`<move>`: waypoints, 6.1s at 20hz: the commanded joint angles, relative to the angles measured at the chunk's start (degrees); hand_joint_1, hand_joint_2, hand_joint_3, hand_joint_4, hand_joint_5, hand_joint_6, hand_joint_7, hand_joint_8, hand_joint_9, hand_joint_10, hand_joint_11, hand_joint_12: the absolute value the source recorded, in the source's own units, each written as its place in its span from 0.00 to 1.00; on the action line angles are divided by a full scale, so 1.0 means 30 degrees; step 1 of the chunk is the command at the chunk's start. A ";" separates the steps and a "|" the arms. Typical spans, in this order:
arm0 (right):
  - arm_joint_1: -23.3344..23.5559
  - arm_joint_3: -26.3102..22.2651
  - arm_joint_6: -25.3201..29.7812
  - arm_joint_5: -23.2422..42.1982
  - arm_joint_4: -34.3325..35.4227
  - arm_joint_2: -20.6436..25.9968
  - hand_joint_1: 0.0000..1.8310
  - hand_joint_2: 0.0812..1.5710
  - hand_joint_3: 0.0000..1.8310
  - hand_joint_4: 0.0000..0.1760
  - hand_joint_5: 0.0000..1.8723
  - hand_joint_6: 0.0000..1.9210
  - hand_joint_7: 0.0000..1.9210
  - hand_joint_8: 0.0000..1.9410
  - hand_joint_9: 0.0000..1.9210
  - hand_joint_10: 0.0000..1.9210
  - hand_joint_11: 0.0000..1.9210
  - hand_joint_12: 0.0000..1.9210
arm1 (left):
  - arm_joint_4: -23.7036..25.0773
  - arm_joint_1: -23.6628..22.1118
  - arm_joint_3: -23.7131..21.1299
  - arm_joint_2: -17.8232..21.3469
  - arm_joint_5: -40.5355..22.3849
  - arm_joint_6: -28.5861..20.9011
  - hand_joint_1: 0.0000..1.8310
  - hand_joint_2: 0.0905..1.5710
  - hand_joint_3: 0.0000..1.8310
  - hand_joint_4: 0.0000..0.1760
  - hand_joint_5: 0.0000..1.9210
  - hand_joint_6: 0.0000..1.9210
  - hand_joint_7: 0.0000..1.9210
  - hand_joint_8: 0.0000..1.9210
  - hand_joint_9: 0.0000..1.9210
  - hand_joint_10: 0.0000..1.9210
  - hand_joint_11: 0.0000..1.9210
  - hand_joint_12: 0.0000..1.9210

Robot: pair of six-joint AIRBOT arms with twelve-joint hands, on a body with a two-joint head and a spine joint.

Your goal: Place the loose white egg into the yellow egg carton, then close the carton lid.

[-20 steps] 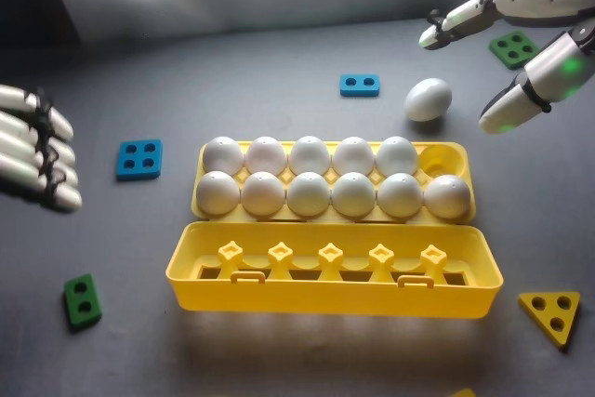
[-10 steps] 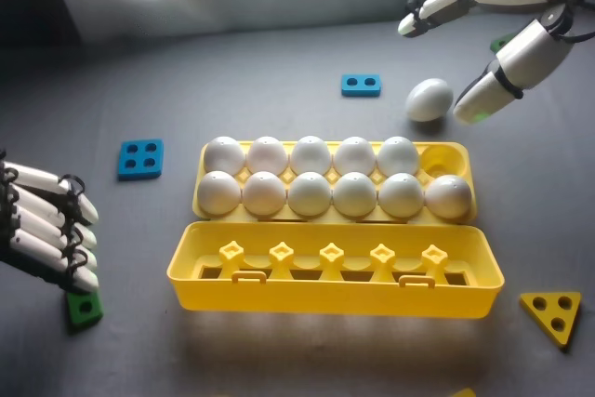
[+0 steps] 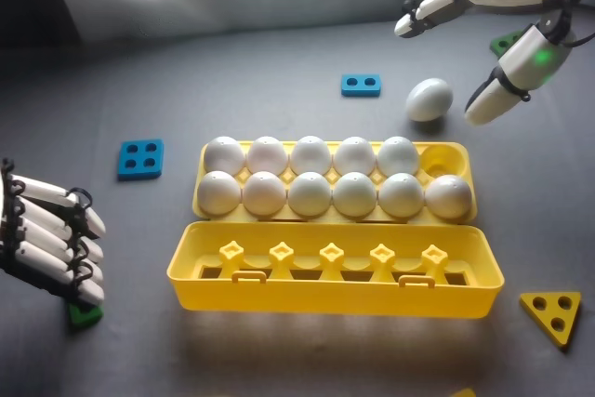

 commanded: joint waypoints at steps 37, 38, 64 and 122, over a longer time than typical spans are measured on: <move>-0.0280 0.0070 -0.1321 -0.0051 0.0775 -0.0289 0.50 0.59 0.00 1.00 0.35 0.01 0.00 0.00 0.00 0.00 0.00 0.00 | -0.0778 -0.0185 0.0139 0.0097 -0.0705 -0.0097 0.00 0.73 0.00 0.00 0.23 0.00 0.24 0.00 0.20 0.00 0.00 0.29; -0.0282 0.0070 -0.1351 -0.0051 0.0775 -0.0295 0.49 0.59 0.00 1.00 0.35 0.01 0.00 0.00 0.00 0.00 0.00 0.00 | -0.0778 -0.0187 0.0162 0.0078 -0.0705 -0.0097 0.00 0.73 0.00 0.00 0.23 0.00 0.24 0.00 0.20 0.00 0.00 0.29; -0.0971 0.2150 -0.2031 0.0475 0.2320 -0.1888 0.52 0.56 0.00 1.00 0.44 0.01 0.04 0.00 0.00 0.00 0.00 0.00 | -0.0774 -0.0434 0.0116 0.0110 -0.0621 -0.0190 0.00 0.73 0.00 0.00 0.25 0.00 0.26 0.00 0.21 0.00 0.00 0.29; -0.3463 0.3548 -0.5817 0.1057 0.7383 -0.2866 0.49 0.53 0.00 0.95 0.44 0.00 0.08 0.00 0.00 0.00 0.00 0.00 | -0.0772 -0.0560 0.0120 0.0062 -0.0424 -0.0494 0.00 0.73 0.00 0.00 0.28 0.00 0.29 0.01 0.25 0.01 0.00 0.34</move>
